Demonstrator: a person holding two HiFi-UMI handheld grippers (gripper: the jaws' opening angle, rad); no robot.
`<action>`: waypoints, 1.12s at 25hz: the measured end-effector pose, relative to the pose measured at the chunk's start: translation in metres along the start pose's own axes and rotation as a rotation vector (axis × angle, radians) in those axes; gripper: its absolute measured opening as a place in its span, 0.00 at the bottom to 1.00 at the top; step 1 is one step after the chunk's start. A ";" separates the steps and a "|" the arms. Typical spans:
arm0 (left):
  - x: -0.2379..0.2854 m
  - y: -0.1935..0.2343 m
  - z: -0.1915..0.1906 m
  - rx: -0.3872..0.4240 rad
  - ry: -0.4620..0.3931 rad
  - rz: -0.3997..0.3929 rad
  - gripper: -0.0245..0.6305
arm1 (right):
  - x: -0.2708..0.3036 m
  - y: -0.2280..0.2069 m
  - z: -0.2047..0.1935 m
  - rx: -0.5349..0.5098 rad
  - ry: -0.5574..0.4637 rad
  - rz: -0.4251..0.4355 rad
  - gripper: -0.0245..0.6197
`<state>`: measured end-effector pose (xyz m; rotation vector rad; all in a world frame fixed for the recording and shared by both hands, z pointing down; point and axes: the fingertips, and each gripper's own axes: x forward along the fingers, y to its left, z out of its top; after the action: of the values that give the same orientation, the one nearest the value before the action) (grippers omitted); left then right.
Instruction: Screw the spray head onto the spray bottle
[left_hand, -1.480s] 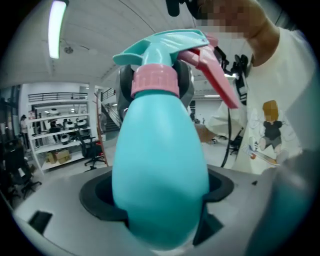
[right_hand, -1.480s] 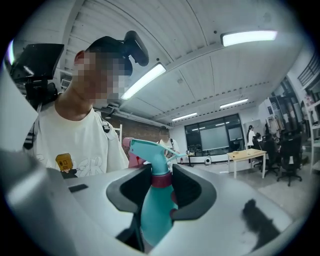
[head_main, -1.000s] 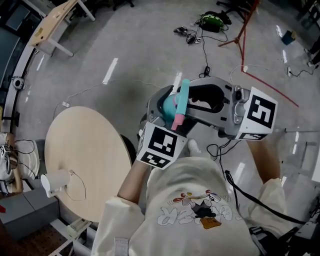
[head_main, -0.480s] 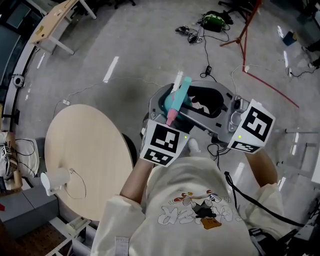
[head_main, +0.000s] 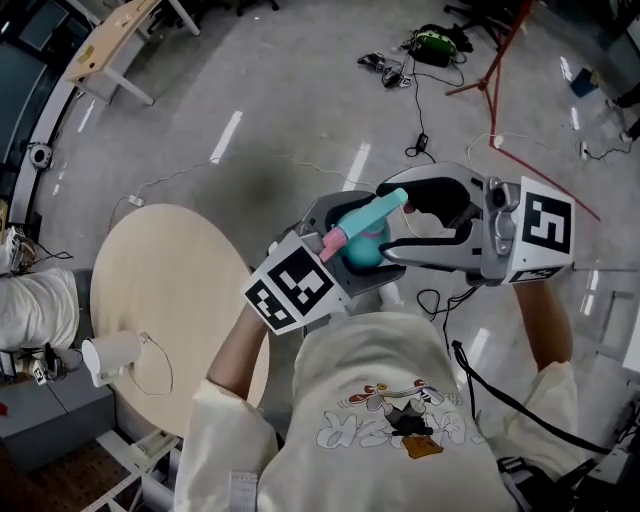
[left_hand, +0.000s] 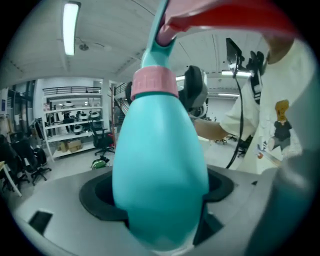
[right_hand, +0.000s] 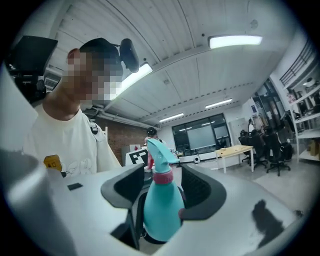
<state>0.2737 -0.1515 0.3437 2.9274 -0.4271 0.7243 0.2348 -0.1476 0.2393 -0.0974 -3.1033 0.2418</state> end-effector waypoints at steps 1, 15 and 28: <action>0.000 -0.007 0.000 0.008 0.008 -0.035 0.70 | 0.001 0.004 0.001 -0.008 0.011 0.031 0.38; -0.015 -0.063 0.009 0.113 0.062 -0.343 0.70 | 0.013 0.052 0.010 -0.052 0.119 0.387 0.36; -0.017 -0.013 0.016 0.015 -0.002 0.044 0.70 | 0.009 0.018 0.014 -0.044 0.051 0.161 0.26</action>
<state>0.2702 -0.1370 0.3213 2.9415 -0.4895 0.7326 0.2264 -0.1309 0.2232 -0.3500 -3.0523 0.1718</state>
